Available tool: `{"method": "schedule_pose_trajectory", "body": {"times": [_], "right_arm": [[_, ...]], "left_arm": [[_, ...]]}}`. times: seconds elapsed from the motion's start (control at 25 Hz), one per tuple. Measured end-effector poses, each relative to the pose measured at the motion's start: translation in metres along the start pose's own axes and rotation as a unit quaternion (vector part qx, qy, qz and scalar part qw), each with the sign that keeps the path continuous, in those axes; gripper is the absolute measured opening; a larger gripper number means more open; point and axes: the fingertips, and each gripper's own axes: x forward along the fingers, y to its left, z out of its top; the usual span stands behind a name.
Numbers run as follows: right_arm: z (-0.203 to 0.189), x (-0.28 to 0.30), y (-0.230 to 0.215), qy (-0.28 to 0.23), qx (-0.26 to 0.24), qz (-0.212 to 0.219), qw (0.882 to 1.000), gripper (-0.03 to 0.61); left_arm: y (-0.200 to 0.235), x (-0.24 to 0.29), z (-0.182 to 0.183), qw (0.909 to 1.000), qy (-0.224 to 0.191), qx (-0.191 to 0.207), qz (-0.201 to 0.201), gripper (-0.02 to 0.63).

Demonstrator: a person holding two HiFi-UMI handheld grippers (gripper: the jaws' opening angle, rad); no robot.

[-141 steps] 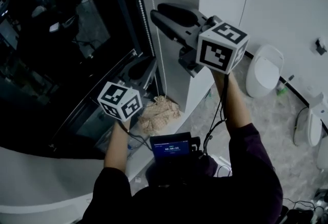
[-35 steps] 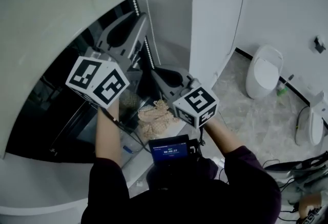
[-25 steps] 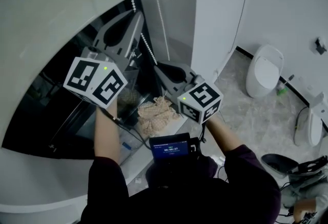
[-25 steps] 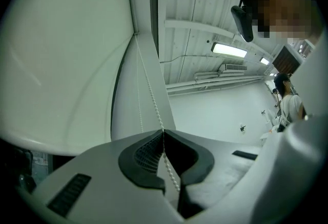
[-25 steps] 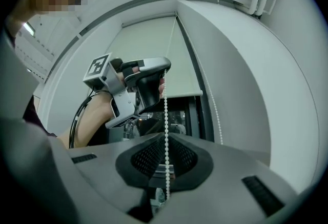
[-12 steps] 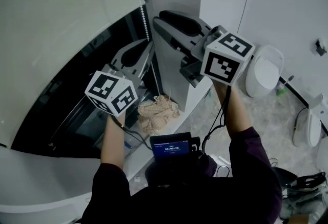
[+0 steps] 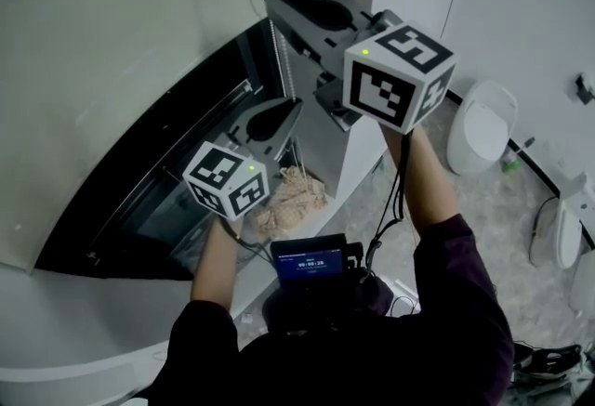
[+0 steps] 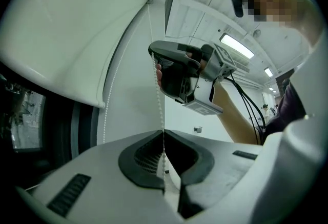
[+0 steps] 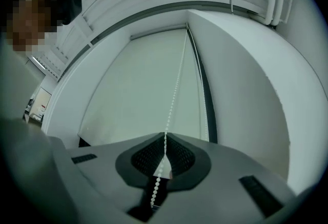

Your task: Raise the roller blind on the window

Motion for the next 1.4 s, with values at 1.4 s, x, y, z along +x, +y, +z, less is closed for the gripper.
{"method": "schedule_pose_trajectory", "body": {"times": [1.4], "right_arm": [[-0.154, -0.042, 0.014, 0.054, -0.058, -0.052, 0.996, 0.017]], "left_arm": [[0.042, 0.002, 0.116, 0.9856, -0.119, 0.09, 0.079, 0.011]]}}
